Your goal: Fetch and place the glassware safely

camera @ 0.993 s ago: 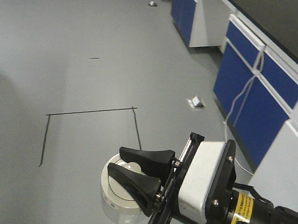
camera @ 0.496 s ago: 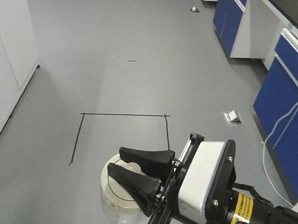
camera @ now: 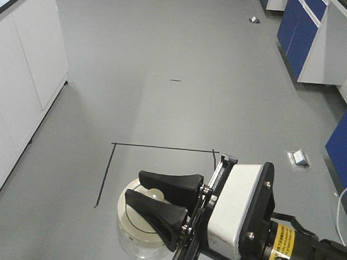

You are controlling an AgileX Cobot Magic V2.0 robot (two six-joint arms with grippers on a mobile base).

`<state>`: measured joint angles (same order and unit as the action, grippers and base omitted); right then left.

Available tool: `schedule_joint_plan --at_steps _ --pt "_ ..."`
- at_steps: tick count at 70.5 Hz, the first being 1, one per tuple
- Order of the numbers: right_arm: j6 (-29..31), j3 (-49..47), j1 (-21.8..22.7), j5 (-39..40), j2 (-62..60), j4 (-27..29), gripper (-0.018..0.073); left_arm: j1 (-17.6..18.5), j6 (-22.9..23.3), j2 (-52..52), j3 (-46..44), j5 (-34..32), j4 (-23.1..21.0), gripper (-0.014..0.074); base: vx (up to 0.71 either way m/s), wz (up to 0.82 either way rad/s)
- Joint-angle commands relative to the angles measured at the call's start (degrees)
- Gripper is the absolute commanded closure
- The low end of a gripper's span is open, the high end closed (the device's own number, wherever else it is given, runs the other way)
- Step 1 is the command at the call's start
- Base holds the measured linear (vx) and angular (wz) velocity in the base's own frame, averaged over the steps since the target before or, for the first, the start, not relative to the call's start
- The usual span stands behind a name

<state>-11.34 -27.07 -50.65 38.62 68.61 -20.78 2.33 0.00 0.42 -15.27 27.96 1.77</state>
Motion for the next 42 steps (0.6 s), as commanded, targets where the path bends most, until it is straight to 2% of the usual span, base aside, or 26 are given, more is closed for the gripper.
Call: schedule_joint_plan --at_steps 1,42 --pt "-0.1 -1.5 0.0 5.8 -1.5 0.8 0.0563 0.3 0.0 0.6 -1.3 -3.8 -0.4 0.0603 0.27 0.06" --pt "-0.1 -1.5 0.0 5.8 -1.5 0.8 0.0563 0.3 0.0 0.6 -1.3 -3.8 -0.4 0.0603 0.34 -0.01"
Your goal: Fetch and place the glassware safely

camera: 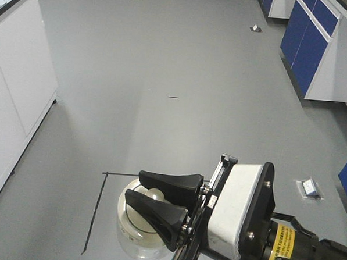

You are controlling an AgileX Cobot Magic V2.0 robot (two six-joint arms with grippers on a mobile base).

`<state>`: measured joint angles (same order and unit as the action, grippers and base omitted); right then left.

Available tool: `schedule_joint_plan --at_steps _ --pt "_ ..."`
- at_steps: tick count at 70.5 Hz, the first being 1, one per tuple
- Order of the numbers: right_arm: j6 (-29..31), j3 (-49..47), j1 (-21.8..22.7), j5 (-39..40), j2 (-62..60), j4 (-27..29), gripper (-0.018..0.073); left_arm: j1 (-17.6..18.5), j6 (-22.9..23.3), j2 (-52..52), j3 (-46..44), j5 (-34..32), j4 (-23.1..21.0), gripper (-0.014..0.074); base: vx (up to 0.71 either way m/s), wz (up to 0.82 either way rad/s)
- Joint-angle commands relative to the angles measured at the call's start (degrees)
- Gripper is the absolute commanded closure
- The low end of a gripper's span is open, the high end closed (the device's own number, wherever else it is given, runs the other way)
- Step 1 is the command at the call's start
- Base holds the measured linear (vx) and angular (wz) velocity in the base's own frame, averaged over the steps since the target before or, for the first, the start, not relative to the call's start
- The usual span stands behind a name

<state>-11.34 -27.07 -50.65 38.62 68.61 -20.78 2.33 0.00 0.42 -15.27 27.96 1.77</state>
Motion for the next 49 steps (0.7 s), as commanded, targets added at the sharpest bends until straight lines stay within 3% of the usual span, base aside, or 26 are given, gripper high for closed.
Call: schedule_joint_plan --at_steps 1,49 --pt "-0.1 -1.5 0.0 5.8 -1.5 0.8 0.0563 0.3 0.0 0.6 -1.3 -3.8 -0.4 0.0603 0.38 -0.07" --pt "-0.1 -1.5 0.0 5.8 -1.5 0.8 0.0563 0.3 0.0 0.6 -1.3 -3.8 -0.4 0.0603 0.37 -0.01"
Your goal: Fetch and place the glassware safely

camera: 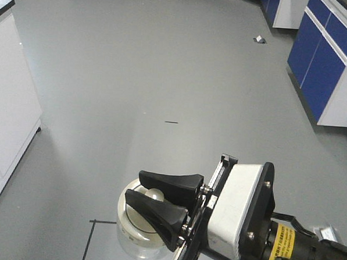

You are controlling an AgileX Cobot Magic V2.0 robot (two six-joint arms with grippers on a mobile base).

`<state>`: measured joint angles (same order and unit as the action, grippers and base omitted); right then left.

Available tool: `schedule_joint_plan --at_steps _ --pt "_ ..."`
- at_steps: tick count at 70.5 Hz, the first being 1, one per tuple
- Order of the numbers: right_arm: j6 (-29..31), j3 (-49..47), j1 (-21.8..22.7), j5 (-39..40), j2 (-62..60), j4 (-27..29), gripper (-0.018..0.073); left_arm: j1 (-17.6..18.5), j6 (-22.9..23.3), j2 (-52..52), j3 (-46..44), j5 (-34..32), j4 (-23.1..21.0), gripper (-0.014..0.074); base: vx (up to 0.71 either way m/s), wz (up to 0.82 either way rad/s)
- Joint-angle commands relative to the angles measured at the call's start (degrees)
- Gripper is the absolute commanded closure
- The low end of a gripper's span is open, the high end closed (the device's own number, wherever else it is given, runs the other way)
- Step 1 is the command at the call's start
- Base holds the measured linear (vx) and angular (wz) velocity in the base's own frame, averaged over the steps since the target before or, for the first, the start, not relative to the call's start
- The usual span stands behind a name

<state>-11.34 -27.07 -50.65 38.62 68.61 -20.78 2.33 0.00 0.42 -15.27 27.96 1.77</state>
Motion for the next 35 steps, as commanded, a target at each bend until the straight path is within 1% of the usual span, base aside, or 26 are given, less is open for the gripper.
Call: schedule_joint_plan --at_steps 1,19,35 --pt "-0.1 -1.5 0.0 5.8 -1.5 0.8 0.0563 0.3 0.0 0.6 -1.3 -3.8 -0.4 0.0603 0.38 0.10" --pt "-0.1 -1.5 0.0 5.8 -1.5 0.8 0.0563 0.3 0.0 0.6 -1.3 -3.8 -0.4 0.0603 0.40 0.09" --pt "-0.1 -1.5 0.0 5.8 -1.5 0.8 0.0563 0.3 0.0 0.6 -1.3 -3.8 -0.4 0.0603 0.44 0.00"
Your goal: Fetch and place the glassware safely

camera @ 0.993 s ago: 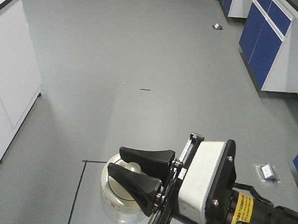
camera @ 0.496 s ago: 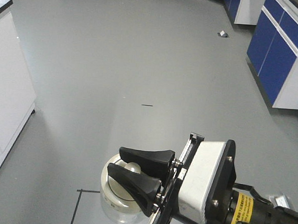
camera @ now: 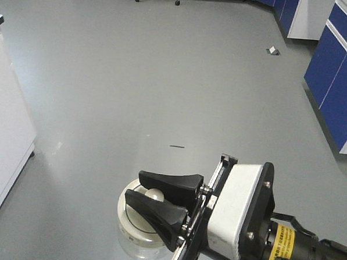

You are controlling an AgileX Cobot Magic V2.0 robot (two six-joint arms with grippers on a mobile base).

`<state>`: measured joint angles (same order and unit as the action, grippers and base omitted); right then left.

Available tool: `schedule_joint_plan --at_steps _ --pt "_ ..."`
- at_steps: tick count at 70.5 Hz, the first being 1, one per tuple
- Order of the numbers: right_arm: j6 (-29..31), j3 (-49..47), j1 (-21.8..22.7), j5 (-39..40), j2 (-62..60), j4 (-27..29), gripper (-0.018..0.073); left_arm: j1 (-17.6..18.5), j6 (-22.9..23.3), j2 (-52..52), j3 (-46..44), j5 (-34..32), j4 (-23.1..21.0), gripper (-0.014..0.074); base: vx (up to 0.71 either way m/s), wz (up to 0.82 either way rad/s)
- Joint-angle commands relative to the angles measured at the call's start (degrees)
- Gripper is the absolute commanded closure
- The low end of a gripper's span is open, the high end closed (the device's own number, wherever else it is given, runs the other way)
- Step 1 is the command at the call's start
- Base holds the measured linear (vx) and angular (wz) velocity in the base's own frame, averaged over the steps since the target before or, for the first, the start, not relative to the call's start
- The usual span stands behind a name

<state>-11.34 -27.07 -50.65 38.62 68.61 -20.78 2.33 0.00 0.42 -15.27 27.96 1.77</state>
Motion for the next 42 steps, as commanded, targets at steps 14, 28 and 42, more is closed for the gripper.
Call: schedule_joint_plan --at_steps 14,28,42 --pt "-0.1 -1.5 0.0 5.8 -1.5 0.8 0.0563 0.3 0.0 0.6 -1.3 -3.8 -0.4 0.0603 0.46 -0.07" --pt "-0.1 -1.5 0.0 5.8 -1.5 0.8 0.0563 0.3 0.0 0.6 -1.3 -3.7 -0.4 0.0603 0.48 -0.10" --pt "-0.1 -1.5 0.0 5.8 -1.5 0.8 0.0563 0.3 0.0 0.6 -1.3 -3.7 -0.4 0.0603 0.48 -0.07"
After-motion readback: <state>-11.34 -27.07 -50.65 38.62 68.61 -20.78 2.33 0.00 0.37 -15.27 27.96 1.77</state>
